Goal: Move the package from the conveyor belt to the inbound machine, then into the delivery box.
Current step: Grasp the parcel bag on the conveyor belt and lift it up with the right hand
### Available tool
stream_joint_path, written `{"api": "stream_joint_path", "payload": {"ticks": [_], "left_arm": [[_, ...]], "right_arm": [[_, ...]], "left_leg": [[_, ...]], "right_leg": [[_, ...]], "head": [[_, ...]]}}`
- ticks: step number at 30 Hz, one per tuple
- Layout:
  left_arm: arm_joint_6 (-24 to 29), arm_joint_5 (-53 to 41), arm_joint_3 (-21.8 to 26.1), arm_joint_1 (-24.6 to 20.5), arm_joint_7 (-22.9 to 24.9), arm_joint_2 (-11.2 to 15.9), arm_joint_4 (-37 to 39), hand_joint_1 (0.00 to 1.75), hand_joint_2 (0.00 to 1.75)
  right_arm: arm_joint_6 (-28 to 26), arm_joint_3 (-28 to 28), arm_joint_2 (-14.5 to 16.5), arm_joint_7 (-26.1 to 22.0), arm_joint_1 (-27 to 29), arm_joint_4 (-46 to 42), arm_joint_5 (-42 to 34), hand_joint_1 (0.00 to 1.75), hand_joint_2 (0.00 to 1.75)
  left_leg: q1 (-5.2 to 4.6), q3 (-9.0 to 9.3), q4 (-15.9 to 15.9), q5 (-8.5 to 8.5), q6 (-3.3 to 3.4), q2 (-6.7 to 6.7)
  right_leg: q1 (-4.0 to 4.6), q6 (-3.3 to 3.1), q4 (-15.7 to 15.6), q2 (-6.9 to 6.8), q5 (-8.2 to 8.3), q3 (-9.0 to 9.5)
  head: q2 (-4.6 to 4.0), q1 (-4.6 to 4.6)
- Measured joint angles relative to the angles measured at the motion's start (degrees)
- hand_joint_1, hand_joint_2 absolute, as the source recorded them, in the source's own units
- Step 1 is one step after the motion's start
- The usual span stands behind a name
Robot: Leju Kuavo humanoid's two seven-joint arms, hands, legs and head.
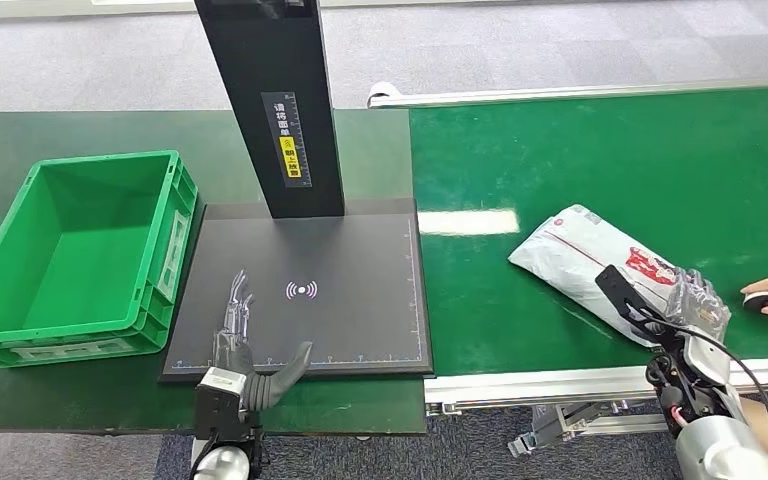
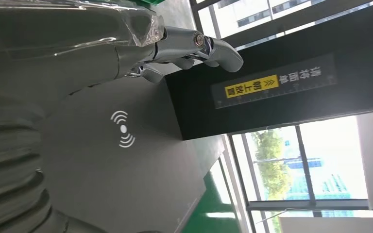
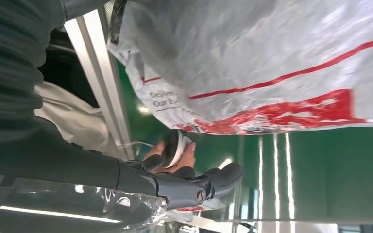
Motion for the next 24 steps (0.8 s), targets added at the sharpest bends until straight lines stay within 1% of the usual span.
{"api": "stream_joint_path", "payload": {"ticks": [3, 5, 11, 20, 24], "left_arm": [[-0.2, -0.6, 0.0, 0.7, 0.6, 0.1, -0.2, 0.0, 1.75], [-0.6, -1.3, 0.1, 1.0, 1.2, 0.2, -0.5, 0.0, 1.75], [-1.8, -3.5, 0.1, 2.0, 2.7, 0.2, -1.7, 0.0, 1.75], [-2.9, -4.3, 0.2, 2.1, 3.1, 0.2, -2.4, 0.0, 1.75], [-3.2, -4.6, 0.2, 2.1, 3.1, 0.1, -2.4, 0.0, 1.75]], "right_arm": [[1.4, -0.6, -0.8, 0.5, -0.6, 0.9, -0.3, 0.0, 1.75], [1.1, -1.2, -1.1, 0.6, -0.6, 1.5, -0.4, 0.0, 1.75], [-6.2, -2.5, -0.6, 0.5, 1.3, 2.9, 1.2, 0.0, 1.75], [-8.8, -4.0, 0.8, -0.7, 4.0, 3.8, 2.6, 0.0, 1.75], [-10.1, -4.6, 1.8, -3.3, 4.8, 3.8, 2.8, 0.0, 1.75]], "left_leg": [[0.0, -0.01, 0.0, 0.0, 0.0, -0.02], [0.01, 0.0, 0.0, 0.0, 0.0, -0.03], [0.01, -0.01, 0.0, 0.0, 0.0, -0.03], [0.01, -0.01, 0.0, 0.0, 0.0, -0.03], [0.01, -0.01, 0.0, 0.0, 0.0, -0.01]], "right_leg": [[0.0, 0.0, 0.0, -0.01, 0.0, -0.01], [0.01, 0.0, 0.0, -0.01, 0.0, -0.01], [0.01, 0.0, 0.0, -0.01, -0.01, -0.01], [0.01, 0.0, 0.0, -0.01, 0.0, 0.0], [0.01, 0.0, 0.0, -0.01, -0.01, 0.0]], "head": [[0.01, -0.01], [0.0, -0.01], [0.0, -0.01], [0.01, 0.0], [0.0, -0.01]]}}
